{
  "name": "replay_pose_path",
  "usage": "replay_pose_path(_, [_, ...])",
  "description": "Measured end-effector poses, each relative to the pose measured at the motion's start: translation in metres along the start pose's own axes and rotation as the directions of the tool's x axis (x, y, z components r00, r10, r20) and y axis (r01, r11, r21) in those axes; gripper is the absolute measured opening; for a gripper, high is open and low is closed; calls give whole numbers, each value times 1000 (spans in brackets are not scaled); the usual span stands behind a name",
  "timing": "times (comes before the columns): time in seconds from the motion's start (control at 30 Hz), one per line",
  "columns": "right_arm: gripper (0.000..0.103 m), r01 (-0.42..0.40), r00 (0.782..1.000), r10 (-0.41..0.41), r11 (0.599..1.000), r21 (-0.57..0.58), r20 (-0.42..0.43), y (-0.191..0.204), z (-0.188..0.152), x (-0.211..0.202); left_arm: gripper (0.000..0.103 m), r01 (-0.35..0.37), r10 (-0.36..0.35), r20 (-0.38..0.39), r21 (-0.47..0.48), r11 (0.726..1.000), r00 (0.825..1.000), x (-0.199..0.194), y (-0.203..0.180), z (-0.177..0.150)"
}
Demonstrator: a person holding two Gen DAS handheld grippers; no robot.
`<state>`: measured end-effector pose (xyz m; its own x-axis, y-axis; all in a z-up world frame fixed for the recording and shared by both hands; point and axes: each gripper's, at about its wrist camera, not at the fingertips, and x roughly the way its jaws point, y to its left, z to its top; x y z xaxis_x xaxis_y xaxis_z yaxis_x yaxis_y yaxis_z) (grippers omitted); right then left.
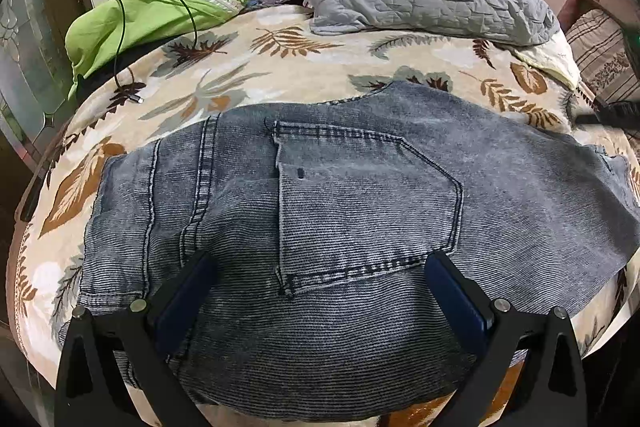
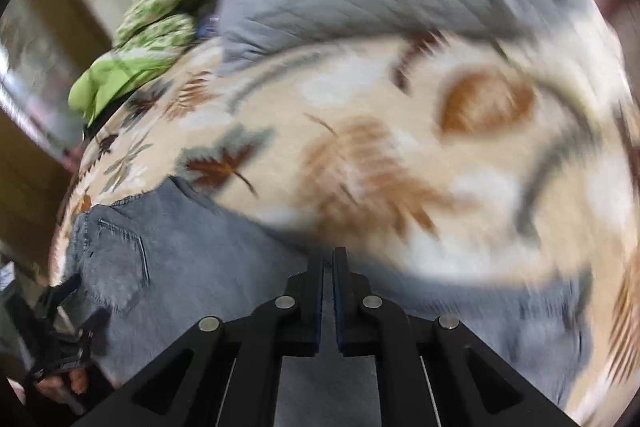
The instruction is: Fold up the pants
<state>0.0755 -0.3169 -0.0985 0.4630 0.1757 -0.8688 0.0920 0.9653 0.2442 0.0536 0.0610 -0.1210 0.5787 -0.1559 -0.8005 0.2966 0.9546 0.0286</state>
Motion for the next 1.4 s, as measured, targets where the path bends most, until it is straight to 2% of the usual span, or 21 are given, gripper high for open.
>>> replay_pose_path(0.03, [6, 19, 999, -18, 999, 37, -29, -14, -10, -2, 103, -3, 3, -2, 4, 1000, 1000, 0, -1, 0])
replay_pose_path(0.07, [6, 72, 997, -69, 995, 63, -45, -28, -22, -7, 103, -8, 8, -9, 10, 1000, 1000, 1, -3, -1])
replay_pose_path(0.1, [6, 125, 992, -124, 988, 92, -19, -43, -32, -19, 103, -20, 20, -20, 17, 1000, 1000, 3, -5, -1])
replay_pose_path(0.13, [6, 137, 990, -140, 981, 136, 11, -58, -38, -32, 103, -27, 28, -28, 22, 999, 999, 4, -6, -2])
replay_pose_path(0.27, [6, 79, 986, -123, 937, 339, 110, -125, -50, -72, 103, -43, 44, -36, 35, 998, 998, 6, -12, -3])
replay_pose_path(0.33, [6, 18, 988, -83, 901, 433, 130, -153, -58, -75, 103, -49, 50, -37, 34, 998, 998, 6, -12, -3])
replay_pose_path(0.4, [6, -38, 993, -21, 870, 492, 114, -169, -64, -70, 103, -41, 42, -23, 21, 999, 999, 3, -11, -2])
replay_pose_path(0.47, [6, -44, 994, -11, 865, 499, 107, -172, -64, -65, 103, -23, 23, 3, 11, 1000, 1000, -3, -11, -2])
replay_pose_path(0.57, [6, -2, 994, -50, 870, 492, 94, -174, -59, -61, 103, -15, 15, 23, 20, 1000, 1000, -8, -15, -3])
replay_pose_path(0.67, [6, 2, 985, -90, 861, 509, 147, -178, -60, -70, 103, -25, 24, 18, 54, 998, 1000, -7, -23, -5])
replay_pose_path(0.73, [6, 15, 982, -109, 858, 514, 154, -181, -60, -73, 103, -27, 26, 12, 76, 997, 1000, -6, -28, -6])
replay_pose_path(0.83, [7, -22, 992, -48, 850, 527, 119, -182, -61, -66, 103, -24, 23, 14, 82, 996, 1000, -6, -29, -6])
replay_pose_path(0.97, [10, -53, 979, -44, 889, 454, 199, -164, -58, -80, 103, -15, 15, 11, 63, 998, 1000, -5, -26, -5])
replay_pose_path(1.0, [10, -44, 984, -40, 889, 456, 174, -163, -57, -74, 103, -14, 14, 8, 61, 998, 1000, -4, -26, -4])
replay_pose_path(1.07, [11, -7, 997, -30, 882, 472, 72, -165, -58, -48, 103, -15, 14, 4, 60, 998, 1000, -3, -26, -4])
replay_pose_path(1.13, [10, 52, 998, -56, 877, 478, -6, -169, -57, -26, 103, -14, 14, 6, 62, 998, 1000, -3, -27, -4])
replay_pose_path(1.23, [10, 52, 996, -77, 882, 468, 34, -170, -49, -21, 103, -10, 9, 12, 57, 998, 1000, -4, -26, -4])
replay_pose_path(1.4, [10, 103, 991, -129, 896, 433, 32, -162, -45, -15, 103, 1, -3, 61, 39, 999, 998, -14, -23, -2])
